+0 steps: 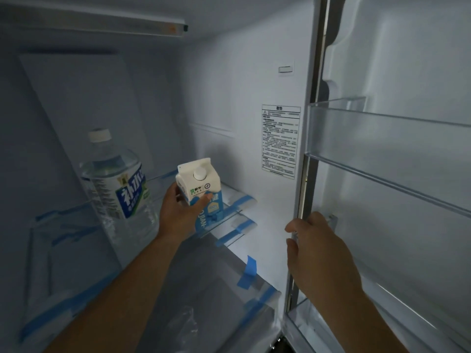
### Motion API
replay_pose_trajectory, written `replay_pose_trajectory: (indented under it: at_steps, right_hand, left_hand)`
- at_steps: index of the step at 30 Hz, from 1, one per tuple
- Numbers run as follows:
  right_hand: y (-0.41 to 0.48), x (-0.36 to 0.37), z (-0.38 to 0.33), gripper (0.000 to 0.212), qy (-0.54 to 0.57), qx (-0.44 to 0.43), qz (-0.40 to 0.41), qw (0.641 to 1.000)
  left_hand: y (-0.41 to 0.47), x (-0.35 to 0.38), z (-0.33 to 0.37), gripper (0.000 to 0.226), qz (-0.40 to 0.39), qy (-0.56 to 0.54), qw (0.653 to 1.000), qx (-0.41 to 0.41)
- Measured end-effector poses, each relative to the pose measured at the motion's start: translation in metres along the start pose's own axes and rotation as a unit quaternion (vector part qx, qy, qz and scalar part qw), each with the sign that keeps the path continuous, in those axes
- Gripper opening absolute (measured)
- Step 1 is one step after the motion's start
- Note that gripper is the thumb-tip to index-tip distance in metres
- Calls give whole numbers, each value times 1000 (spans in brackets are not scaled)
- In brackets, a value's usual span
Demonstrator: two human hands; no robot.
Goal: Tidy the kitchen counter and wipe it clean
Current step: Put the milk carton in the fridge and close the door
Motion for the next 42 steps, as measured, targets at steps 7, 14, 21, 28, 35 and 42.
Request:
replay_pose_trajectory:
  at_steps: [7,14,21,28,35,42]
  right_hand:
    - [-2,-2,-4,28,-20,-5,-9,1000]
    - [-3,-2,-8,29,-32,-9,2,999]
    - [-5,-2,-6,28,-36,6,19,999]
    - [-16,-6,-6,28,-3,-7,29,1000]
    - [-72,-22,15,37,-47,48,19,998]
    - [-123,-28,16,40,-115,37,8,993]
  left_hand:
    - [15,-5,4,45,5,-18,1000,13]
    - [19,-8,-2,43,2,-14,1000,10]
    - [-13,-11,9,60,-9,153,988,-2]
    - [-61,-7,-17,51,-96,363,927,16]
    - [-94,-10,-17,62,-148,460,875,31]
    - [-134,-17,0,58,-148,453,879,17]
Point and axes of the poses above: each hand's wrist, its own y-axis towards the middle knuckle, its own x-axis out of the palm, z = x × y, the point moved 8 cm from there along y, towards the middle knuckle, and after that the axes turned 12 degrees about -z, right-handed, at the moved point
